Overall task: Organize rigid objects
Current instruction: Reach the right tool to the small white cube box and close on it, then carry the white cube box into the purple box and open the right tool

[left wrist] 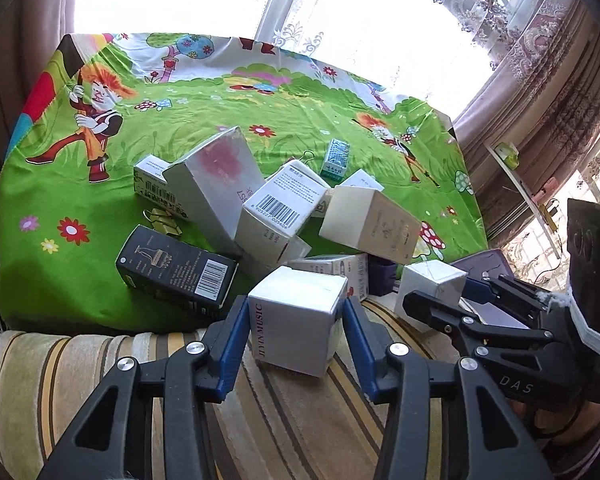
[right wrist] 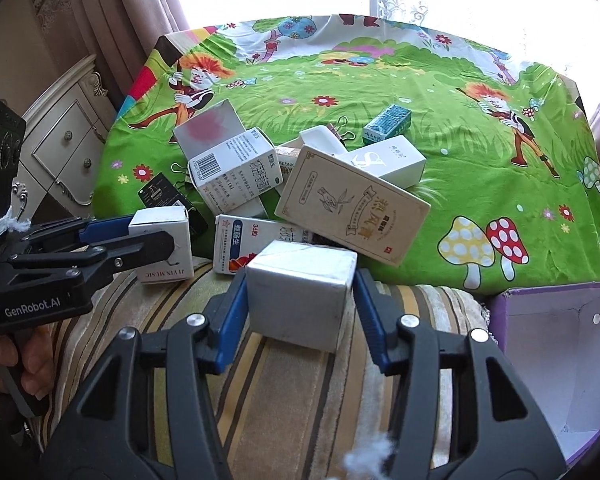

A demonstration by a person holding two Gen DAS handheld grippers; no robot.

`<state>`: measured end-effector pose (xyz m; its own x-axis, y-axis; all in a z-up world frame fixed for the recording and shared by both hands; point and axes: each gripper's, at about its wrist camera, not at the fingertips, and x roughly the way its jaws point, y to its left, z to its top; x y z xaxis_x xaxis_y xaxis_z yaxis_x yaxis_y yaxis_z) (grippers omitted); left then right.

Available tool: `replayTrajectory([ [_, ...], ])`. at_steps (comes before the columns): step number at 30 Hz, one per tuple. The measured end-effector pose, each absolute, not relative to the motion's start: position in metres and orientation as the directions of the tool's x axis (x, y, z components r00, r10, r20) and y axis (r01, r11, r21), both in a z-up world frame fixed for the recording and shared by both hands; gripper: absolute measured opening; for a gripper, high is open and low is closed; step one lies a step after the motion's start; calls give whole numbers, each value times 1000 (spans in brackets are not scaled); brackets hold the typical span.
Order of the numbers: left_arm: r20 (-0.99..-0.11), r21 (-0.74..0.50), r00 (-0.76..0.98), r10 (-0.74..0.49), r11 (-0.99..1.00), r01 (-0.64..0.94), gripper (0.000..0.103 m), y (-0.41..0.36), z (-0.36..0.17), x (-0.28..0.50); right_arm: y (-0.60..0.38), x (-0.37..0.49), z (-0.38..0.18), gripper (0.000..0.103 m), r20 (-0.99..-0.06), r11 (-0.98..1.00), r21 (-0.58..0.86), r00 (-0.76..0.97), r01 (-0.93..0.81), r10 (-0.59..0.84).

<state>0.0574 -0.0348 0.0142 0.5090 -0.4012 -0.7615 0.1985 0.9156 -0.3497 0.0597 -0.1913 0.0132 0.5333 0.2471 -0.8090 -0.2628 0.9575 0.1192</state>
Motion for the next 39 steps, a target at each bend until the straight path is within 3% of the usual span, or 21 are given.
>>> replayTrajectory([
  [8, -701, -422, 504, -505, 863, 278, 48, -71, 30, 31, -229, 35, 28, 56, -777, 966, 154, 579, -207, 247],
  [20, -693, -470, 365, -622, 774, 425, 48, -164, 32, 21, -319, -8, 32, 56, -762, 988, 152, 633, -30, 136],
  [39, -704, -481, 192, -684, 658, 579, 48, -290, 26, 19, -440, -43, 25, 56, -758, 952, 93, 641, 292, -122],
])
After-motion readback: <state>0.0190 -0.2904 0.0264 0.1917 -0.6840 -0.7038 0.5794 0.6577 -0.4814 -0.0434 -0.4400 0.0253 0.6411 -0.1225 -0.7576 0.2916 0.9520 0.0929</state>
